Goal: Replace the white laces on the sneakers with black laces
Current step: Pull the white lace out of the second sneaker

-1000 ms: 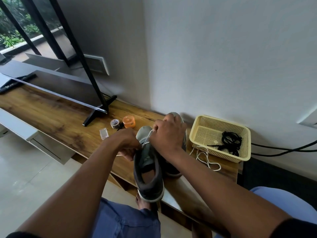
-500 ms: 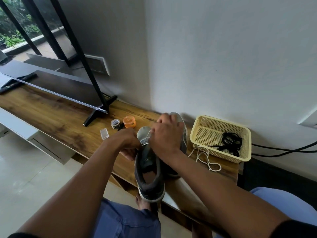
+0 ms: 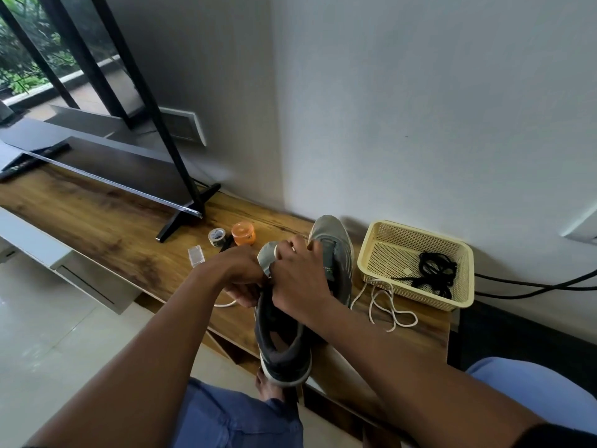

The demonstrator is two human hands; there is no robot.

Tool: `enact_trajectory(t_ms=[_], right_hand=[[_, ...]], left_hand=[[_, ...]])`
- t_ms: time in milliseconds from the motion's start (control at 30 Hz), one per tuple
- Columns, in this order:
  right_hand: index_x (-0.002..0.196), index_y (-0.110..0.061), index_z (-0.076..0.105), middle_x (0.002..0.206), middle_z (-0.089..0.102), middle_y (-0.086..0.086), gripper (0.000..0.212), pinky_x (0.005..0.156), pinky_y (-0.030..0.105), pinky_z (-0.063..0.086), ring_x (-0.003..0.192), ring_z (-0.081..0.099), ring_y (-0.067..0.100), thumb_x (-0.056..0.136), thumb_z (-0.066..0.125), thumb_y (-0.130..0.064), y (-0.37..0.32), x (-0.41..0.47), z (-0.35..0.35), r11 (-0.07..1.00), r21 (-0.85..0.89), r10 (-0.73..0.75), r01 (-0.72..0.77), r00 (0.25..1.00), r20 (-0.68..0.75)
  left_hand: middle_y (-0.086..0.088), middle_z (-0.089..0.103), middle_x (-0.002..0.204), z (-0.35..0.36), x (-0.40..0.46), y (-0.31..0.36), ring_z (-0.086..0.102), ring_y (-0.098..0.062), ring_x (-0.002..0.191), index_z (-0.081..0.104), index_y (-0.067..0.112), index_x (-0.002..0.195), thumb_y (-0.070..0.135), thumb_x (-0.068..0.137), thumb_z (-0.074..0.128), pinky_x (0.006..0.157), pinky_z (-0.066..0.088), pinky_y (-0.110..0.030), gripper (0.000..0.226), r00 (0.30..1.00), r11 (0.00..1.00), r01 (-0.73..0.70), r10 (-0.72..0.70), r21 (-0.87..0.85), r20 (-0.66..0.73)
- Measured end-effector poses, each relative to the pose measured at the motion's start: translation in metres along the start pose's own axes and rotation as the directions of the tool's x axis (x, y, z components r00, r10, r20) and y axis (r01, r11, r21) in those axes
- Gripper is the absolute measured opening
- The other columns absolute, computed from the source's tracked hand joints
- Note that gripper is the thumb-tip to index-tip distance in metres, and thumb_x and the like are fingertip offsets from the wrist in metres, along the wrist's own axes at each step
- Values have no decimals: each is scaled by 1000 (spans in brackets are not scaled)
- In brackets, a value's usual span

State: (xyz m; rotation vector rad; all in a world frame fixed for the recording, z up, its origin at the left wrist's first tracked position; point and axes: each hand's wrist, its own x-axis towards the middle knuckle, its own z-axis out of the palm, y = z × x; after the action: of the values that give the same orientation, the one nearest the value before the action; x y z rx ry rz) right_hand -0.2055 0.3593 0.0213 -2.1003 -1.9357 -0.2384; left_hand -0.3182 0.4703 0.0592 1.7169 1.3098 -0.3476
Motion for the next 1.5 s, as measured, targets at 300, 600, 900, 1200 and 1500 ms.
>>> enact_trajectory(t_ms=[300,600,900,1200,1500], right_hand=[[80,-21,69,101,58,-2,6,83,42,32,101,45,24,75,65,-22,20,15,-14,971,36,240,-238,962,-130],[88,-22,72,115,60,1,16,97,54,36,115,45,29,79,70,-35,-2,-2,-2,999,-33,-28,32,994,109],[85,-26,74,101,60,-6,16,86,42,35,105,47,22,84,59,-30,24,15,-14,899,188,426,-395,889,-169],[110,-27,68,125,56,7,51,98,54,36,122,42,35,64,51,-43,12,11,-17,976,118,169,-185,977,131],[81,-26,70,107,61,-2,15,97,52,31,115,46,28,82,59,-36,4,1,-6,994,62,85,-93,988,131]], left_hand=[[-22,79,86,-3,2,-2,78,-28,72,66,-3,119,4,98,68,59,62,-35,22,998,998,44,-41,-54,43],[-20,79,87,-3,-2,-1,80,-29,77,69,-2,117,4,97,69,64,64,-35,21,1000,1000,16,-15,-27,27],[-22,79,93,-1,2,-3,78,-30,77,66,0,122,7,95,72,65,63,-37,29,998,992,48,-44,-118,41],[-23,78,104,1,-3,-1,78,-33,87,63,2,129,8,97,67,77,64,-40,32,998,995,47,-42,-90,52],[-19,80,98,1,0,-2,80,-32,85,67,1,118,15,94,74,66,62,-36,28,999,996,35,-32,-77,38]])
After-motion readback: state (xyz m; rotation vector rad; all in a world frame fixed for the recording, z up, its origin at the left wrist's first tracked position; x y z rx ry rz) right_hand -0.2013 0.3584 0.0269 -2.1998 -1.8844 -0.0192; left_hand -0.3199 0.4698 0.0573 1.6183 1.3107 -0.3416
